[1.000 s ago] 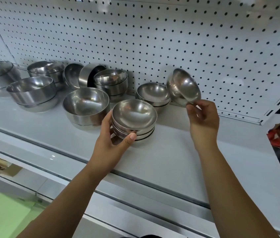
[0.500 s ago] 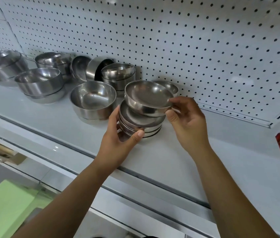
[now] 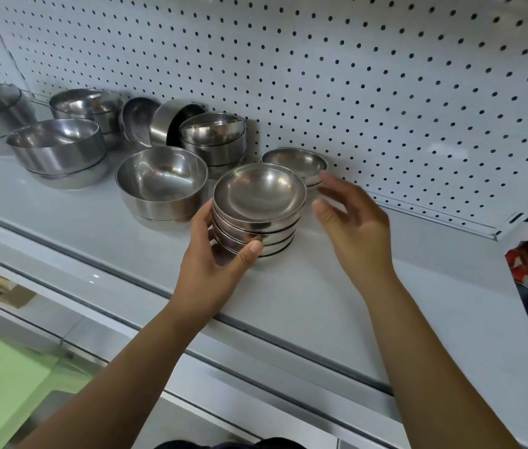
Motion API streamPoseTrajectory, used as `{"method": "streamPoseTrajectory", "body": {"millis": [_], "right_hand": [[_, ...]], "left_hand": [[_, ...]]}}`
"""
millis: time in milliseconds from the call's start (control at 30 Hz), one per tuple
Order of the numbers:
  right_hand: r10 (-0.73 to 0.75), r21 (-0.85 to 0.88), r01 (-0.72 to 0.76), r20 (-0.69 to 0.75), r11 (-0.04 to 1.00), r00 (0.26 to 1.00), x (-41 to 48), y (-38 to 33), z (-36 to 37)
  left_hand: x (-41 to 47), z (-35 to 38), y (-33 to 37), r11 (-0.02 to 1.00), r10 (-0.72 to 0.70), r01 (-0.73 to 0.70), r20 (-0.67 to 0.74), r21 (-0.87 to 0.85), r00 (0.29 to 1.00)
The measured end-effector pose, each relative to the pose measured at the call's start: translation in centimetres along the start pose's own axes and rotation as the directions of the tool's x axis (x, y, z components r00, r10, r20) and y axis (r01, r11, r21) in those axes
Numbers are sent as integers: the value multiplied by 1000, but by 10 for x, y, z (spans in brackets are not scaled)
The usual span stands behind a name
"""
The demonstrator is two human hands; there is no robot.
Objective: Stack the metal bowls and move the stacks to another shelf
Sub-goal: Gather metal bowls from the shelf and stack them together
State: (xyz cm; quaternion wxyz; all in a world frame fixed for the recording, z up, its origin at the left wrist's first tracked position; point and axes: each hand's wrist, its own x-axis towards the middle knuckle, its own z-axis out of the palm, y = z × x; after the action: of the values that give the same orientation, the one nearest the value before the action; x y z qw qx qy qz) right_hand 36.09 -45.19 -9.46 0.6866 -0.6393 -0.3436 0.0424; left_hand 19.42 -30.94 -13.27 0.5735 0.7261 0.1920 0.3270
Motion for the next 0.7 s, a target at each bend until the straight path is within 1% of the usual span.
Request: {"method": "streamPoseTrajectory", "body": {"millis": [67, 167, 233, 300, 400, 500, 567, 700], "right_hand": [[42, -113, -49, -62, 992, 997, 20, 1, -8], [108, -339, -102, -2, 935, 994, 52, 11, -18], [126, -412, -98, 42, 906, 991, 67, 21, -17], [106, -462, -69, 53, 884, 993, 72, 30, -11], [22, -518, -7, 24, 855, 999, 68, 49, -5], [-22, -546, 27, 16, 838, 1000, 67, 59, -5], [-59, -547, 54, 8, 835, 998, 66, 60, -6], [-86, -506, 51, -47, 861, 995, 66, 60, -6]], "left_hand": [[-1, 2, 0, 1000, -1, 1, -7, 6, 1000], [-1, 4, 0, 1000, 3, -2, -13, 14, 1000], [-2, 5, 0, 1000, 7, -6, -17, 19, 1000], [-3, 5, -1, 1000, -1, 2, -14, 16, 1000], [-3, 8, 0, 999, 1, -1, -15, 34, 1000], [-3, 9, 1, 999, -2, 3, -21, 44, 1000], [-3, 9, 2, 998, 8, -7, -30, 55, 1000], [-6, 9, 1, 998, 19, -16, -51, 57, 999]]}}
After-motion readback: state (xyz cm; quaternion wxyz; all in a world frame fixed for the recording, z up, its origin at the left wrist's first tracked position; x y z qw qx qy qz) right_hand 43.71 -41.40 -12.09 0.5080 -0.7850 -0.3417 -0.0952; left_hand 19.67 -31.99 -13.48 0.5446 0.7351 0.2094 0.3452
